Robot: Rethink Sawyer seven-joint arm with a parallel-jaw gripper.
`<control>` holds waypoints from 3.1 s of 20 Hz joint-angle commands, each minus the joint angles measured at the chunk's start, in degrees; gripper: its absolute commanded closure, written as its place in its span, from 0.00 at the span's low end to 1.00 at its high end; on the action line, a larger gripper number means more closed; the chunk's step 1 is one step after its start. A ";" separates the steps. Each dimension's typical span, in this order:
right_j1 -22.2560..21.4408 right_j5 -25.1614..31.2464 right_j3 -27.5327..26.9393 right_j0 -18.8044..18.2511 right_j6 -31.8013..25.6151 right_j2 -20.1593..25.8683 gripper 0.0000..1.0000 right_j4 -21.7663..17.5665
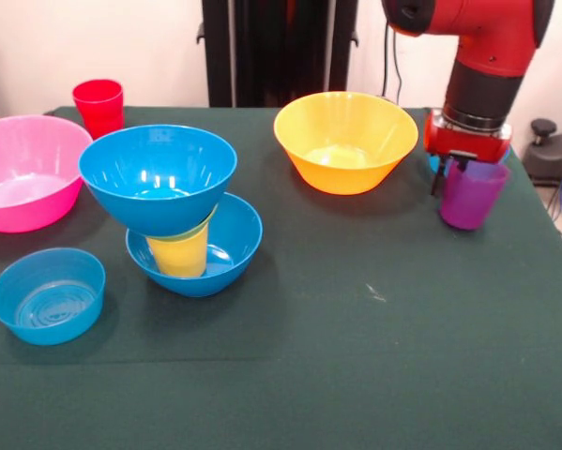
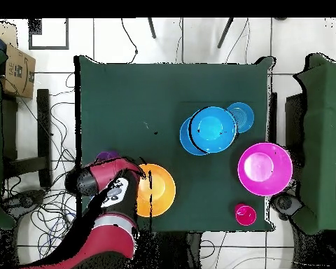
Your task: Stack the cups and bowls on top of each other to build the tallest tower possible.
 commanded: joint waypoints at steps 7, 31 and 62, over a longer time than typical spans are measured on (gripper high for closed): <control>4.02 0.76 -2.31 0.47 6.44 2.18 1.00 2.64; -20.74 20.08 -1.62 -9.18 1.56 5.14 1.00 10.55; -28.37 24.20 5.84 -38.74 -25.45 21.87 1.00 -0.79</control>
